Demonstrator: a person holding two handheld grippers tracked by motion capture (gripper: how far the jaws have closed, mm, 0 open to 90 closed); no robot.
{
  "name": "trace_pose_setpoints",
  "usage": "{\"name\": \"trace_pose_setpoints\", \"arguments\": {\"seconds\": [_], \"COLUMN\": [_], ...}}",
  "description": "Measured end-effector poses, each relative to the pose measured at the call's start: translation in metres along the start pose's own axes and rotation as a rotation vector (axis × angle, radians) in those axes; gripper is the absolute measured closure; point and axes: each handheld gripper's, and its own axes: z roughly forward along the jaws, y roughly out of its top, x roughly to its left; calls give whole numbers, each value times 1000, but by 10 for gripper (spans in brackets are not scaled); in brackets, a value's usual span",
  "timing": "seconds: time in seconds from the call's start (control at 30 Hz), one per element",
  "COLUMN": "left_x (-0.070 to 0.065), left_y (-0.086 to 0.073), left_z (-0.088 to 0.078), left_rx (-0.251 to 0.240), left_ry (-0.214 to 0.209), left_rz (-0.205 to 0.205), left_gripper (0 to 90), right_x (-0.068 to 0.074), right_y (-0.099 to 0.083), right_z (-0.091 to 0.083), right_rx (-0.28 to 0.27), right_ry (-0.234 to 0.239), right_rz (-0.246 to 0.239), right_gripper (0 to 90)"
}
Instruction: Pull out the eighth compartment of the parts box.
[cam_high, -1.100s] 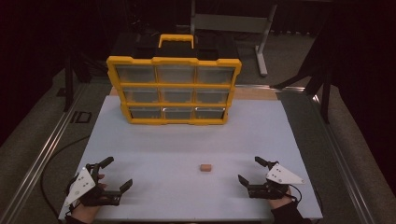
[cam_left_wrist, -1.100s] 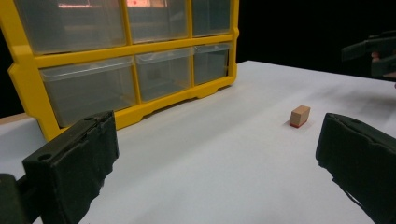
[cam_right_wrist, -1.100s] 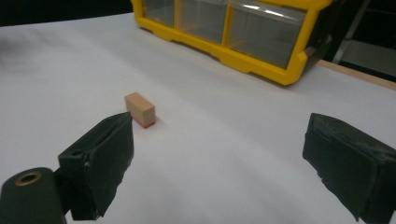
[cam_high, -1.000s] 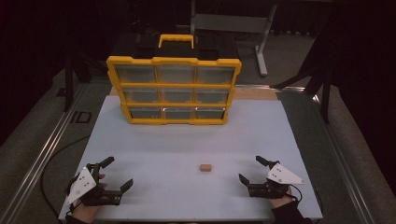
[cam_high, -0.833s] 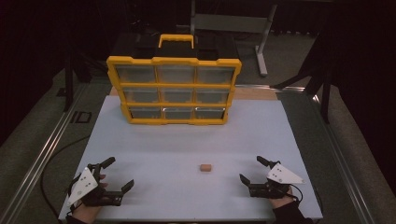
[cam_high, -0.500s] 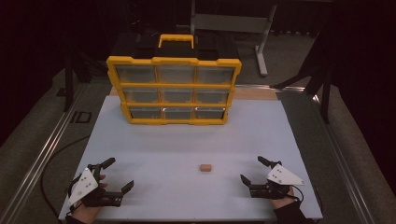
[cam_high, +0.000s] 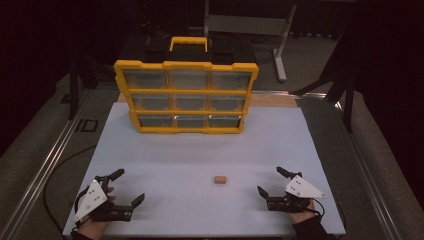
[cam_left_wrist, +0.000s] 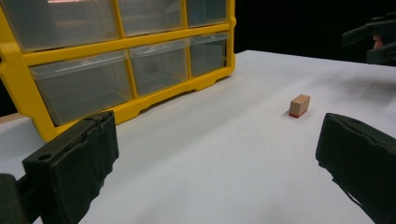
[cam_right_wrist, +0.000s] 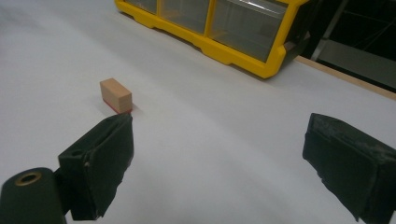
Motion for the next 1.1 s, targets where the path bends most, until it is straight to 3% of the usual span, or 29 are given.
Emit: {"name": "trace_pose_setpoints", "arguments": {"seconds": [0.2,0.27,0.47,0.53,0.63,0.67,0.77,0.83,1.1], "left_x": [2,4,10,13,14,15,16,16,16], "left_y": [7,12,33,43,49,56,61,66,86], "left_z": [2,2,5,7,7,8,9,12,18], "left_rx": [-1,-6,8,19,1,11,6,14,21], "left_ry": [-5,16,17,17,35,8,-10,2,-24], "left_rz": [-6,7,13,-5,2,-11,-7,6,48], "left_gripper": [0,0,0,0,0,0,0,0,0], "right_x": [1,2,3,3,3,3,3,4,4], "right_y": [1,2,4,4,4,4,4,5,5], "right_z": [2,1,1,0,0,0,0,0,1], "right_rx": [-6,-7,-16,-17,-20,-19,-17,-18,-21], "right_ry": [6,7,4,4,6,5,10,10,13], "right_rz": [-7,-8,-16,-17,-12,-13,-8,-8,-12], "right_gripper": [89,89,89,89,89,89,89,89,89]}}
